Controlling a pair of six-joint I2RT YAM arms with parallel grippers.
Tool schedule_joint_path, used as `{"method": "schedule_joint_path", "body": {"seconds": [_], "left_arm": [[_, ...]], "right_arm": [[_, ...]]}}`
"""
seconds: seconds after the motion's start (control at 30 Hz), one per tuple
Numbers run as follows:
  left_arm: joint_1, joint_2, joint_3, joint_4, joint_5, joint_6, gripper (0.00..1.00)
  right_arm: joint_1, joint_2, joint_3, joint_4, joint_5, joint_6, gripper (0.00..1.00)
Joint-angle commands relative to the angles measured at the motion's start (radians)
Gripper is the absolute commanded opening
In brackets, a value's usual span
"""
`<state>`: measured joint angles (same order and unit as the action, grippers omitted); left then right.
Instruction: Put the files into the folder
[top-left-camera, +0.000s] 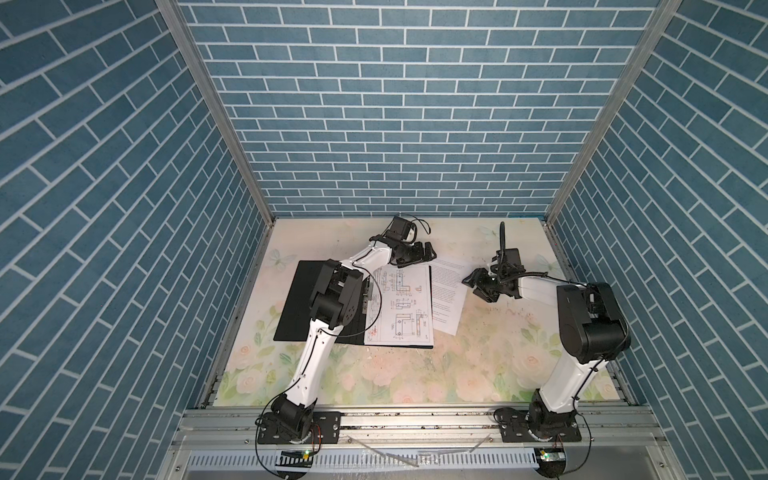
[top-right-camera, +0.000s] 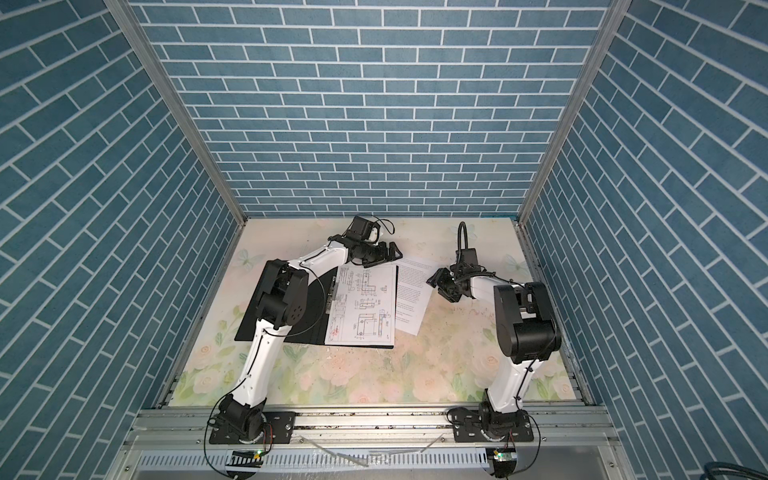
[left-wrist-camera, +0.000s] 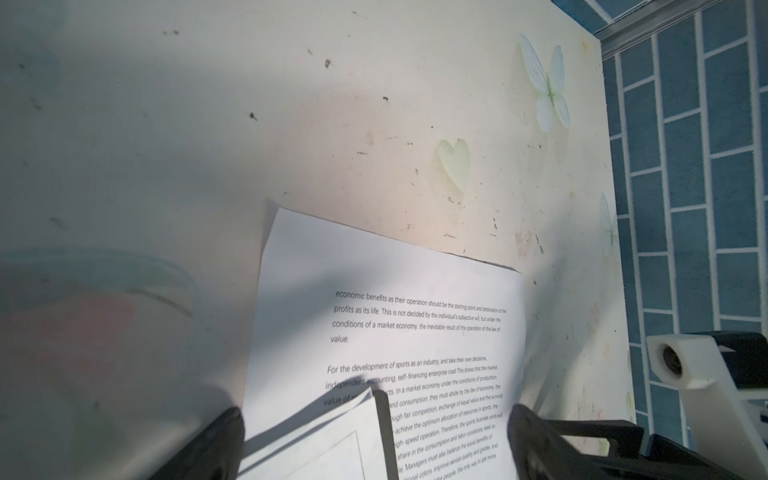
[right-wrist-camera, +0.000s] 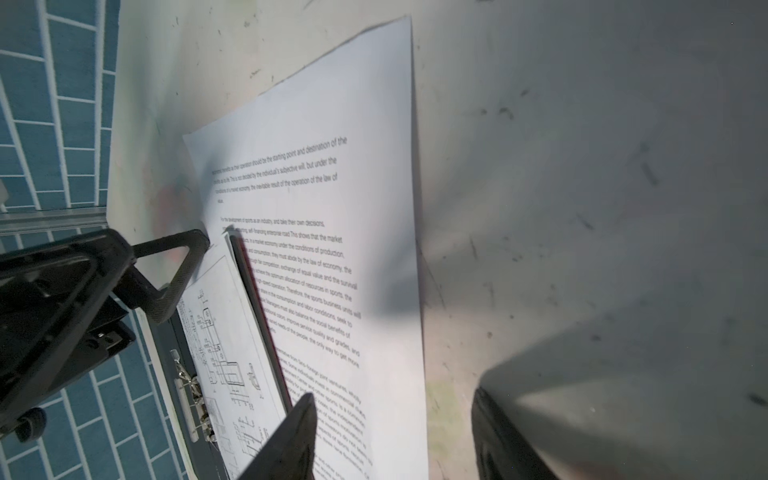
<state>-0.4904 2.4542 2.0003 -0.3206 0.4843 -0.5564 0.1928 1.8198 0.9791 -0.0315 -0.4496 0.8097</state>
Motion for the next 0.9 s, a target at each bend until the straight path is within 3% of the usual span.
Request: {"method": "schedule_joint_path", "body": {"seconds": [0.0, 0.37, 0.67, 0.87], "left_arm": [[-0.02, 0.063, 0.012, -0.061, 0.019, 0.011, 1.0], [-0.048, 0.074, 0.013, -0.043, 0.037, -0.014, 1.0], [-0.049, 0.055, 0.003, -0.042, 0.021, -0.002, 1.0], [-0.03, 0.019, 0.001, -0.043, 0.01, 0.008, 1.0]], "right_arm": [[0.008, 0.06, -0.001, -0.011, 0.004, 0.058, 0.59], [-0.03, 0.101, -0.002, 0.079, -0.041, 0.098, 0.59], [-0.041, 0.095, 0.041, -0.055, 0.021, -0.01, 0.6], [-0.041, 0.078, 0.029, -0.044, 0.019, -0.024, 0.6]]}}
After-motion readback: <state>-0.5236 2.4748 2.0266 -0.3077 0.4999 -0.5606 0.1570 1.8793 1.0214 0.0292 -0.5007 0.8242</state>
